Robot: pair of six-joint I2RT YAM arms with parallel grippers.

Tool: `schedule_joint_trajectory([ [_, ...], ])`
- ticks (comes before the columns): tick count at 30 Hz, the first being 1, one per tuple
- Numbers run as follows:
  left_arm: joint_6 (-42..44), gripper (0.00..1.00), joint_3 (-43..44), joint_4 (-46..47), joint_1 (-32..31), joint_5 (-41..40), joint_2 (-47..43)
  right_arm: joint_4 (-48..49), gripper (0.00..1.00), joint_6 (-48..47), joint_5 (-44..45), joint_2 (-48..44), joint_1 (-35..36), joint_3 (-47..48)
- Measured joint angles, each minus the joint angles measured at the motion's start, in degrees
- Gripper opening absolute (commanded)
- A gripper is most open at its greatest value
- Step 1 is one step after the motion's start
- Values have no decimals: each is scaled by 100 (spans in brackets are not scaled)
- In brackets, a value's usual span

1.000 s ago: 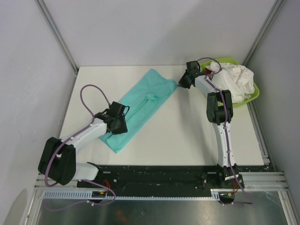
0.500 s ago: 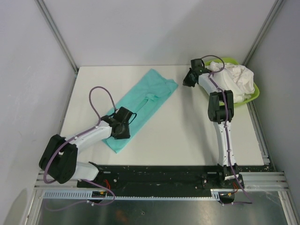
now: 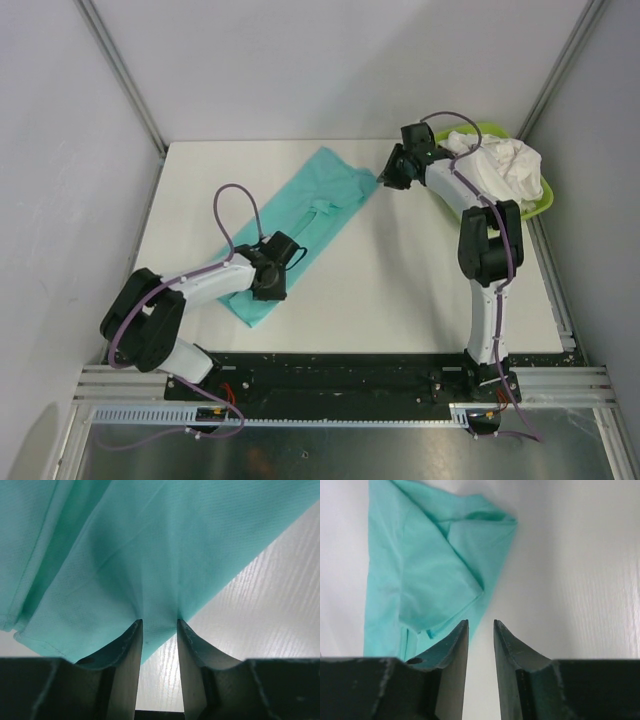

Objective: Fold and stack the t-shirts
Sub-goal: Rotate the tshirt 90 degrees

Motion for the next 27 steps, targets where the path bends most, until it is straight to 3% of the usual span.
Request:
schedule_joint_trajectory([
  [18, -2, 36, 63, 11, -140, 11, 170, 79, 33, 22, -37, -437, 262, -1222],
  [27, 0, 27, 133, 44, -155, 15, 264, 179, 32, 22, -39, -706, 319, -1456],
])
